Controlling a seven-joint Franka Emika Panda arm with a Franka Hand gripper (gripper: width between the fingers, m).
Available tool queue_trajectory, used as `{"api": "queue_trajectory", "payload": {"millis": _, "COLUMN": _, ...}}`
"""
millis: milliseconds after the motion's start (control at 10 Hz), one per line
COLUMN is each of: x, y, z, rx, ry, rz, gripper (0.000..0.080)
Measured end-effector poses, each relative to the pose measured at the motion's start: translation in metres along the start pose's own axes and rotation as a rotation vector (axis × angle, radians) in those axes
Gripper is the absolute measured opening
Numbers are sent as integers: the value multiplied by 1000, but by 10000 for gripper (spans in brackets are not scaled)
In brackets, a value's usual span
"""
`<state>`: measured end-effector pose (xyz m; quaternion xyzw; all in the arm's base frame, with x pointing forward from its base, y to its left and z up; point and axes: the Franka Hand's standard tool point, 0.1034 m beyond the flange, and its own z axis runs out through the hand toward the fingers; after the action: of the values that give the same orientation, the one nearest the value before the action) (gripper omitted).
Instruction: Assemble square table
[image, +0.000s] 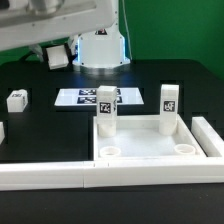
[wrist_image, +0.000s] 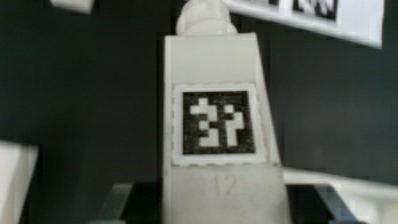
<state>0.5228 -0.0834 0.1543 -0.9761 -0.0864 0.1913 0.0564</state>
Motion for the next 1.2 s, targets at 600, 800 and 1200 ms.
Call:
{"api": "queue_trajectory", "payload": {"millis": 600, "x": 15, "y": 2, "z": -11, "rx": -64, "ry": 381, "rz": 37, "gripper": 291}}
{"api": "queue_trajectory", "payload": {"millis": 800, "x": 43, "y": -37, "z": -34, "rx": -80, "ry": 531, "rz": 93, "gripper": 291}}
{"api": "queue_trajectory", "payload": {"millis": 1200, "x": 91, "y": -93, "z": -71, "rx": -56, "ry": 778, "rz": 217, "gripper": 291}}
